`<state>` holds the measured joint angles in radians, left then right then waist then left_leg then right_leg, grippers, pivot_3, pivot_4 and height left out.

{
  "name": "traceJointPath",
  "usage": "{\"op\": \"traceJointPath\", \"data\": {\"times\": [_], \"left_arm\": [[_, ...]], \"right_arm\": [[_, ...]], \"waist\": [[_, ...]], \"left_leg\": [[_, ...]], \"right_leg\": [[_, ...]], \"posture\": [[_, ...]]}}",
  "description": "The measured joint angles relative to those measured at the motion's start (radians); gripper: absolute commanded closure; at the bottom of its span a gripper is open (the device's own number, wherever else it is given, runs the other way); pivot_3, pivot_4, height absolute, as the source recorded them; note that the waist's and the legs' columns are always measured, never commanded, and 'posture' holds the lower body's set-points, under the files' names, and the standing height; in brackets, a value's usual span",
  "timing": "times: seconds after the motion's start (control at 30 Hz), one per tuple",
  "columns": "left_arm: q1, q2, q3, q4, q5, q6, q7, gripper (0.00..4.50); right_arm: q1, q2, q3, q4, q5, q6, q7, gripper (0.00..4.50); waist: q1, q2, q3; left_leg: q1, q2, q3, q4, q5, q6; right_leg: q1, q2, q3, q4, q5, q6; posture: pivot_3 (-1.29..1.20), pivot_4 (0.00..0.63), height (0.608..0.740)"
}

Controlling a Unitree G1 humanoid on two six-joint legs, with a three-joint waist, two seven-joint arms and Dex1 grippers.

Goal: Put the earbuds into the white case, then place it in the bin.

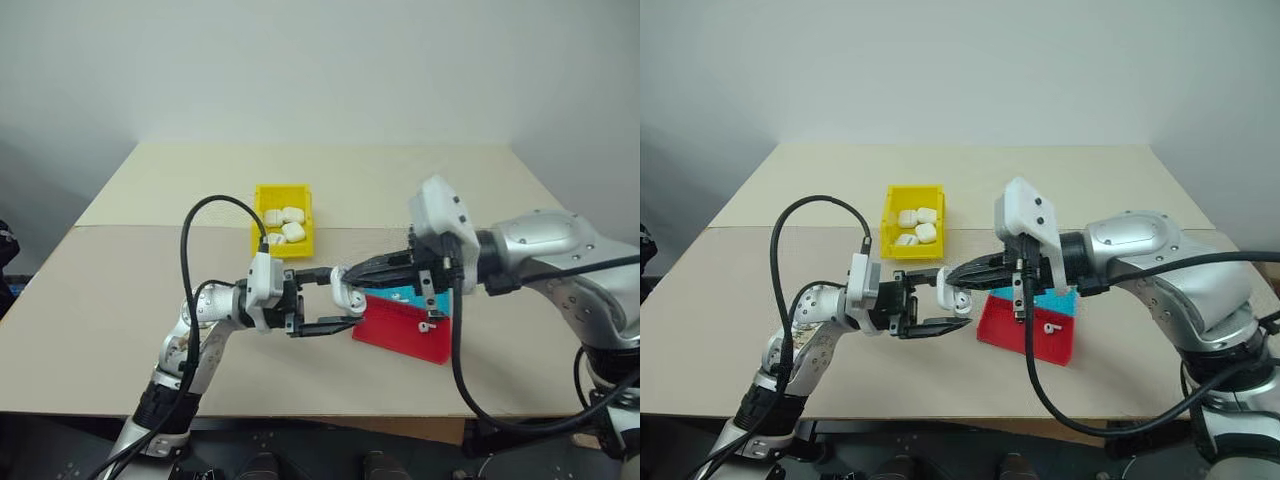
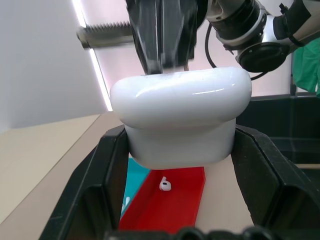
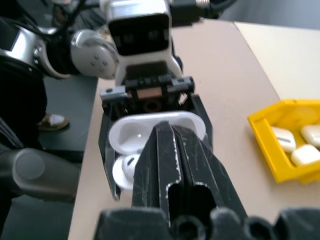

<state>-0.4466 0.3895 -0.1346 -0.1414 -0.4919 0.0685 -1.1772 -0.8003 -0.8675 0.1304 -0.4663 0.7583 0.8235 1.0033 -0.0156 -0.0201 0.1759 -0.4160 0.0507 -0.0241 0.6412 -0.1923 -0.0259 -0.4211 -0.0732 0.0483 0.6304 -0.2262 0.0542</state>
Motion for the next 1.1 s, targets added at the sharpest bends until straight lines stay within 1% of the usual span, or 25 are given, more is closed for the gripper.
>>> {"op": "traceJointPath", "data": {"times": [0.17, 0.33, 0.47, 0.6, 0.7, 0.87, 1.0, 1.1], "left_arm": [[0.0, -0.006, 0.0, 0.0, -0.003, -0.002, 0.0, 1.72], [-0.005, -0.006, 0.001, -0.001, -0.006, -0.005, -0.003, 1.72], [-0.006, -0.007, 0.001, -0.001, -0.005, -0.005, -0.006, 1.72], [-0.016, -0.012, 0.0, 0.001, -0.004, -0.008, -0.01, 1.72], [-0.024, -0.019, -0.004, 0.006, 0.002, -0.014, -0.012, 1.72], [-0.026, -0.022, -0.011, 0.031, 0.021, -0.026, -0.013, 1.72], [-0.026, -0.023, -0.025, 0.043, 0.03, -0.026, -0.013, 1.72], [-0.025, -0.02, -0.03, 0.043, 0.039, -0.025, -0.013, 1.72]], "right_arm": [[0.004, -0.015, -0.021, -0.001, 0.001, -0.006, 0.018, 4.45], [-0.035, -0.014, -0.112, 0.006, 0.085, 0.034, 0.016, 4.45], [-0.063, -0.006, -0.13, -0.005, 0.103, 0.041, 0.014, 4.45], [-0.108, 0.041, -0.07, -0.015, 0.084, 0.05, -0.003, 4.45], [-0.156, 0.068, 0.034, -0.016, 0.02, 0.05, 0.004, 4.45], [-0.202, 0.079, 0.154, -0.006, -0.098, 0.015, 0.048, 4.45], [-0.212, 0.076, 0.199, 0.005, -0.171, -0.027, 0.085, 4.45], [-0.212, 0.044, 0.201, 0.007, -0.207, -0.058, 0.114, 4.45]], "waist": [[0.0, 0.0, 0.0], [0.0, 0.0, 0.0], [0.0, 0.0, 0.0], [-0.002, 0.0, 0.0], [-0.002, 0.0, 0.0], [0.001, 0.0, 0.0], [0.001, 0.0, 0.0], [0.001, 0.0, 0.0]], "left_leg": [[0.0, 0.0, 0.0, 0.0, 0.0, 0.0], [0.0, 0.0, 0.0, 0.0, 0.0, 0.0], [0.0, 0.0, 0.0, 0.0, 0.0, 0.0], [0.001, 0.0, 0.0, 0.0, 0.0, 0.0], [0.0, 0.0, 0.0, 0.0, 0.0, 0.0], [0.0, 0.0, 0.0, 0.0, 0.0, 0.0], [0.0, 0.0, 0.0, 0.0, 0.0, 0.0], [0.0, 0.0, 0.0, 0.0, 0.0, 0.0]], "right_leg": [[0.0, 0.0, 0.0, 0.0, 0.0, 0.0], [0.0, 0.0, 0.0, 0.0, 0.0, 0.0], [0.0, 0.0, 0.0, 0.0, 0.0, 0.0], [0.0, 0.0, 0.0, 0.001, 0.0, 0.0], [0.0, 0.0, 0.0, 0.001, 0.0, 0.0], [0.0, 0.0, 0.0, 0.001, 0.0, 0.0], [0.0, 0.0, 0.0, 0.001, 0.0, 0.0], [0.0, 0.0, 0.0, 0.001, 0.0, 0.0]], "posture": [[0.0, 0.15, 0.74], [0.0, 0.15, 0.74], [0.0, 0.15, 0.74], [0.0, 0.15, 0.74], [0.0, 0.15, 0.74], [0.0, 0.15, 0.74], [0.0, 0.15, 0.74], [0.0, 0.15, 0.74]]}}
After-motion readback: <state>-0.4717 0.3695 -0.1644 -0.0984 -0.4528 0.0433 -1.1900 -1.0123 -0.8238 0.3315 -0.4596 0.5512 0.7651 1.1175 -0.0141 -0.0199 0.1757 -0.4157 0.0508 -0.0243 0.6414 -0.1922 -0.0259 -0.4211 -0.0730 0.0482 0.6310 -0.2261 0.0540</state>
